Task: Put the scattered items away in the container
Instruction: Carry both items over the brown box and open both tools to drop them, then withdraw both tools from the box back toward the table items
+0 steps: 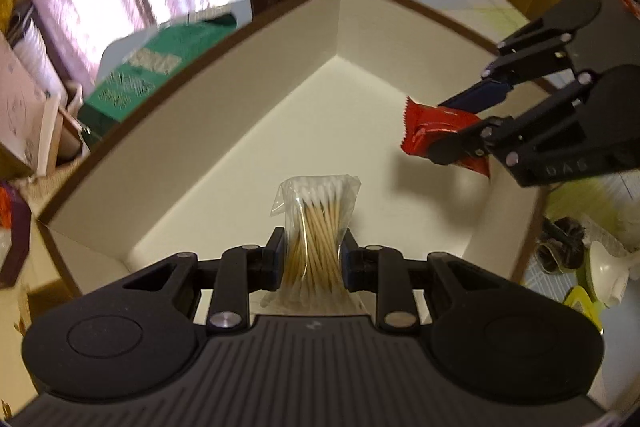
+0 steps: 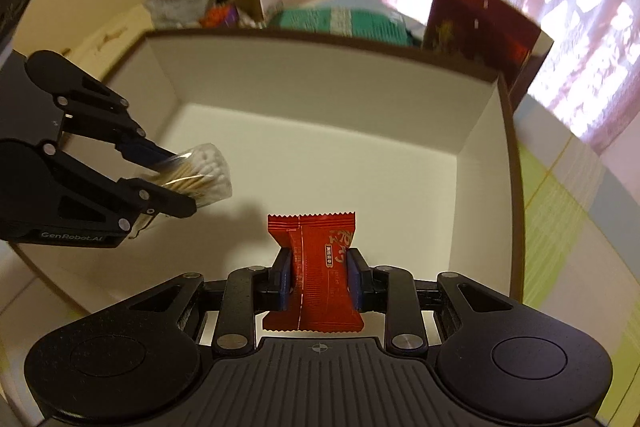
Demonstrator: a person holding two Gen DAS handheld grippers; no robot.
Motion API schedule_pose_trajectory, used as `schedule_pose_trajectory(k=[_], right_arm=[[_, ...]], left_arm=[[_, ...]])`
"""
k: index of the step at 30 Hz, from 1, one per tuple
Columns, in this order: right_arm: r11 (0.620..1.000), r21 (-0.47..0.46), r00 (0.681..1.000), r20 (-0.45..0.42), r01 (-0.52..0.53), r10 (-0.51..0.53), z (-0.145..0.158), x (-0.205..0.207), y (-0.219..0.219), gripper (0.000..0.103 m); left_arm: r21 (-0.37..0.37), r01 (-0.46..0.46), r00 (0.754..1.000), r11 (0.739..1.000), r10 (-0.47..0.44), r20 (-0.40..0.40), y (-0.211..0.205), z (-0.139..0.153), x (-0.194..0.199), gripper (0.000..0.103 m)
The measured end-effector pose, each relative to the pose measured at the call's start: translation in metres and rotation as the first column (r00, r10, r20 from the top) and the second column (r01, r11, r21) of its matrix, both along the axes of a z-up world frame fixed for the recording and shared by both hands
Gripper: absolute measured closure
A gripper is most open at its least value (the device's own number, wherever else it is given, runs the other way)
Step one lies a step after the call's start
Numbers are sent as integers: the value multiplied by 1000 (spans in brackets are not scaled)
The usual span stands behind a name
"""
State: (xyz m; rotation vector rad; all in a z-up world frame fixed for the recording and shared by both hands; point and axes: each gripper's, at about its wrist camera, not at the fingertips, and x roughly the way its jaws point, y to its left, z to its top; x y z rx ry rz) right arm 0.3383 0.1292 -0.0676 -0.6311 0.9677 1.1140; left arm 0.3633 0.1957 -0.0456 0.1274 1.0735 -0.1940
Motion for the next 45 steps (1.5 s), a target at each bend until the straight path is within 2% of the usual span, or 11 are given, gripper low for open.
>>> schedule_pose_trajectory(k=[6,13,14,15,16,17,19,20,22,33,45], right_arm=[[999,-51,1000,-18,-4,3,-15,5,7,72],[995,-97,1000,-5,-24,23,-24,8,18,71],[993,-109,999,-8,-34,33,-25,8,19,64],[993,-115,999,-12,-39,38,-26,7,20,28],[993,-114,1000,1,-29,30,-26,6,19,11],[994,-106,1000,16,-20,22,-25,7,18,10],[995,-101,1000,-10,-25,24,-24,8,17,10],[995,-101,999,-27,-22,19,-24,9,16,10],[994,-105,999,-39,-21,16,-24,9,15,10],[994,-110,999,-48,4,-10,-9,-1,3,10],[998,-54,1000,-12,17,-18,20,-13,-16,10]], left_arm=[[-50,-49,995,998,45,-84,0,-22,15,80],[-53,-75,989,996,67,-133,-4,-37,23,80],[-55,-78,988,995,70,-138,-4,-38,24,79],[-53,-82,986,995,73,-147,-5,-40,24,77],[-51,-85,985,995,76,-157,-5,-42,25,65],[-49,-92,983,995,83,-162,-5,-42,25,49],[-17,-83,982,996,79,-171,-7,-44,24,38],[10,-78,982,997,79,-174,-8,-45,22,28],[21,-90,980,996,92,-178,-6,-46,19,19],[42,-86,977,995,92,-194,-6,-36,8,14],[83,-102,985,991,112,-134,-10,-9,-3,12]])
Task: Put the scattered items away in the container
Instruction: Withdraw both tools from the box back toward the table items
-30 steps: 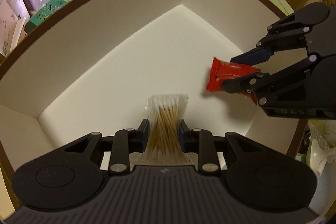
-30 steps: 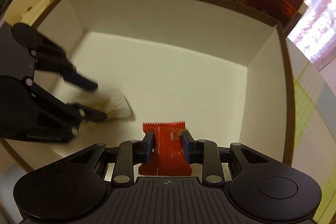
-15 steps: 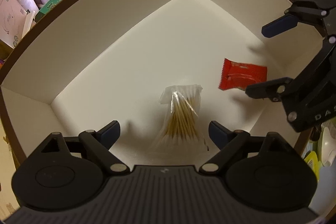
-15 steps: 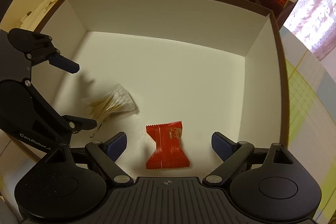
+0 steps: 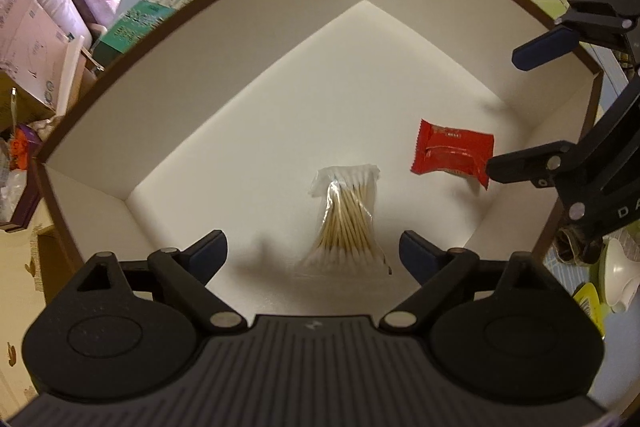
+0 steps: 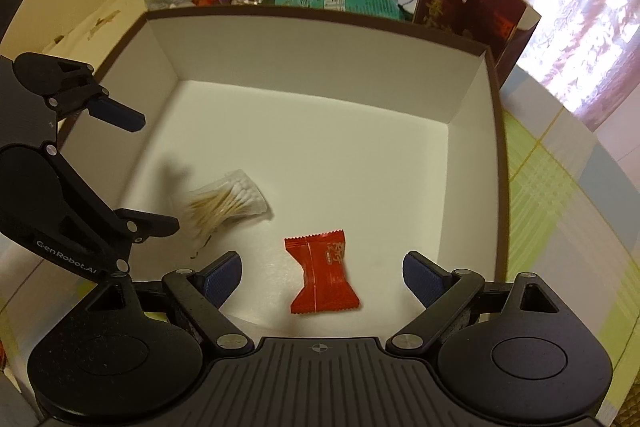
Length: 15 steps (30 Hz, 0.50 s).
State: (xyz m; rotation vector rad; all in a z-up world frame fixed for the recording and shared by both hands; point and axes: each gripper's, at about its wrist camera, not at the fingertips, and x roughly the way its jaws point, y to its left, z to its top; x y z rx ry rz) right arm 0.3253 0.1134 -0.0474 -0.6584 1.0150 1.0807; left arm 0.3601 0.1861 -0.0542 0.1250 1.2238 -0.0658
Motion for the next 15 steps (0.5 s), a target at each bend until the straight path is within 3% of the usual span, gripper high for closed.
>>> schedule_pose_trajectory(k=[15], right_arm=[[991,136,996,86,-8,-4,64,-38,-40,10]], left_arm=[[43,-31,992,999,25,123,-16,53,-47,10]])
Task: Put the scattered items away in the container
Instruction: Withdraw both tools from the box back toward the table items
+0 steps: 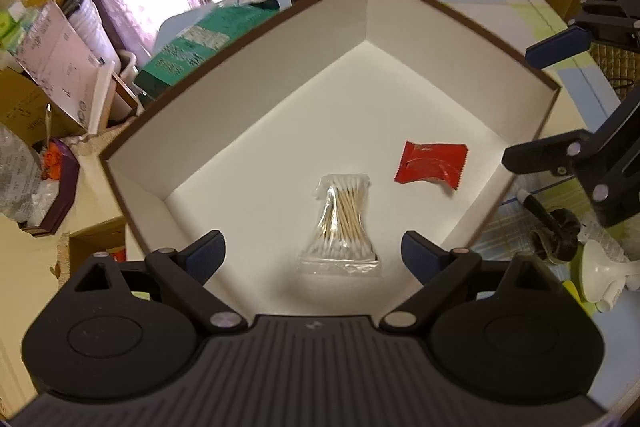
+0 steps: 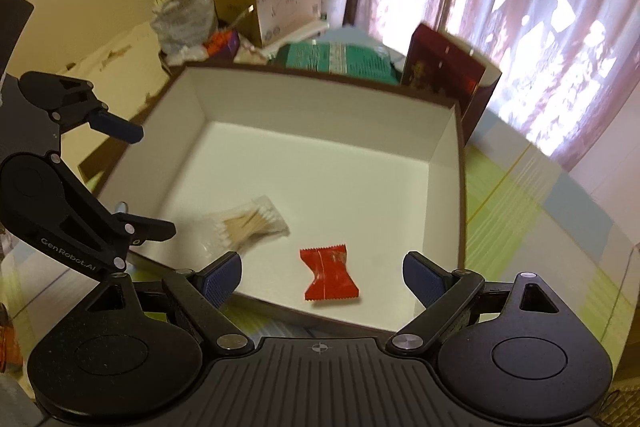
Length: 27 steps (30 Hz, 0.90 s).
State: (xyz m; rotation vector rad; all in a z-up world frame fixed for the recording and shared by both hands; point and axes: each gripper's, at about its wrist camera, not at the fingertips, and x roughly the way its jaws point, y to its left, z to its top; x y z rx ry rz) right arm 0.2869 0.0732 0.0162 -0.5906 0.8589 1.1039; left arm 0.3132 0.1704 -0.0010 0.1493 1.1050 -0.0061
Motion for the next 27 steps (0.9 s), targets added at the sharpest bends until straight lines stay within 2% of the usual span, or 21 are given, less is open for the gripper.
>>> schedule_pose_trajectory(k=[10,20,27], right_arm=[[992,126,999,46,-18,12,45,-42,-55,10],[982,189,999,37,-1,-6,60,-72,-111,10],[976,216,996,68,34,-50,67,-89,-161,10]], left_arm=[[23,24,993,999,-26,114,-19,44,-52,7],[5,16,987,1000,-17,159,-41,63,-101,6],[5,34,983,999,-34,179,-60,69,-131,5]])
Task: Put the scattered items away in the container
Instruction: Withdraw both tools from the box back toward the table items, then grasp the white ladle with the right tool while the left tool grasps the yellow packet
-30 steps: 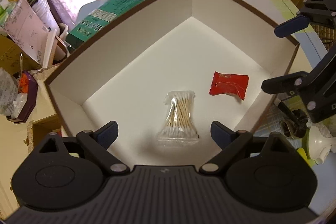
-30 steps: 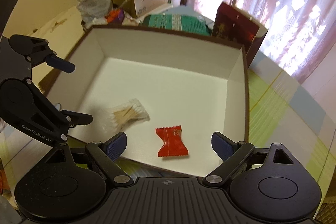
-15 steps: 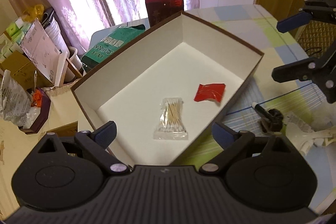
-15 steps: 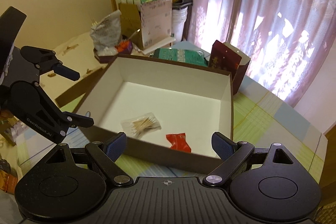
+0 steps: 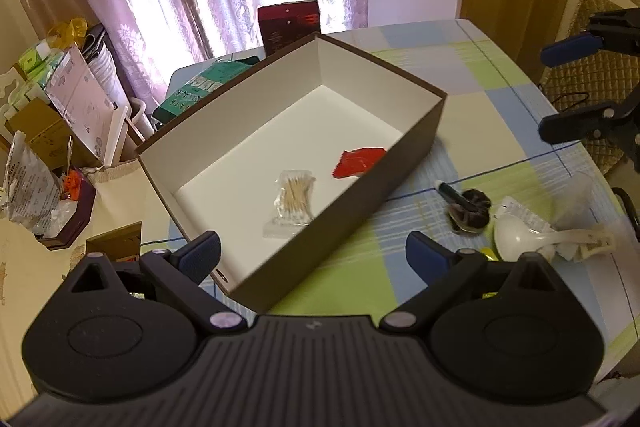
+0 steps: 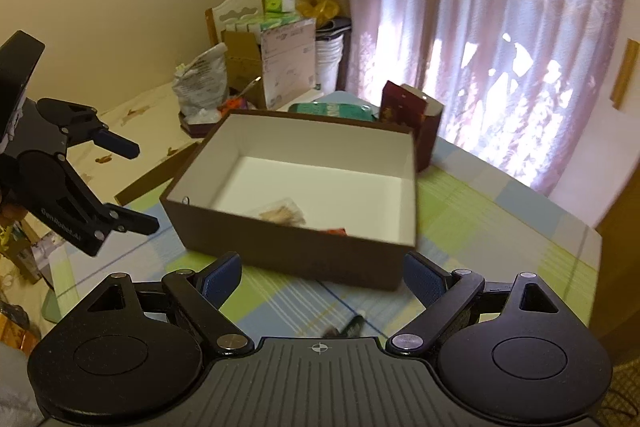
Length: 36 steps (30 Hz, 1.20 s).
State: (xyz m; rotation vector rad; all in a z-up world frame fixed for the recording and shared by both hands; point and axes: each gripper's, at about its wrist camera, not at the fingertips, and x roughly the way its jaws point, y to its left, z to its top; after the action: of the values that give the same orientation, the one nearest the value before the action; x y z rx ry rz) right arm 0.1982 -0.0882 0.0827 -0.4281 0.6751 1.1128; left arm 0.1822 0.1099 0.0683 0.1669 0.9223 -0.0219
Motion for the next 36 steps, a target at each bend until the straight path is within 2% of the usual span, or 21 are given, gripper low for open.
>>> schedule_pose_trajectory(k=[5,9,17,22,28,32,36], right_arm=[[999,21,999,8,40,-40,4,-13,-45,10],[997,30,998,-9,66,-66,4,-22,-76,10],[989,10,988,-55,146,-145,-12,-41,-119,10],[979,-2,975,-82,205,-204,-31,-50,-134,10],[967,-28,960,-118,252,-254,-58,-54,-147,10],[970,-38,963,-118,239,-242,-79,-58,-151,10],[976,-96,977,-66,197,-203,-104,-59,-147,11]], left_arm=[[-11,22,1000,1000,-22,13,-15,0,-18,5],[10,39,999,999,-39,34,-25,-3,-32,5],[-31,54,998,998,-52,45,-32,-13,-55,5],[-53,74,996,996,-71,56,-35,-21,-65,5],[-89,93,995,992,-90,32,-43,-40,-72,6],[-137,99,995,986,-98,12,-49,-56,-76,6],[-163,81,996,983,-85,-20,-54,-73,-76,7]])
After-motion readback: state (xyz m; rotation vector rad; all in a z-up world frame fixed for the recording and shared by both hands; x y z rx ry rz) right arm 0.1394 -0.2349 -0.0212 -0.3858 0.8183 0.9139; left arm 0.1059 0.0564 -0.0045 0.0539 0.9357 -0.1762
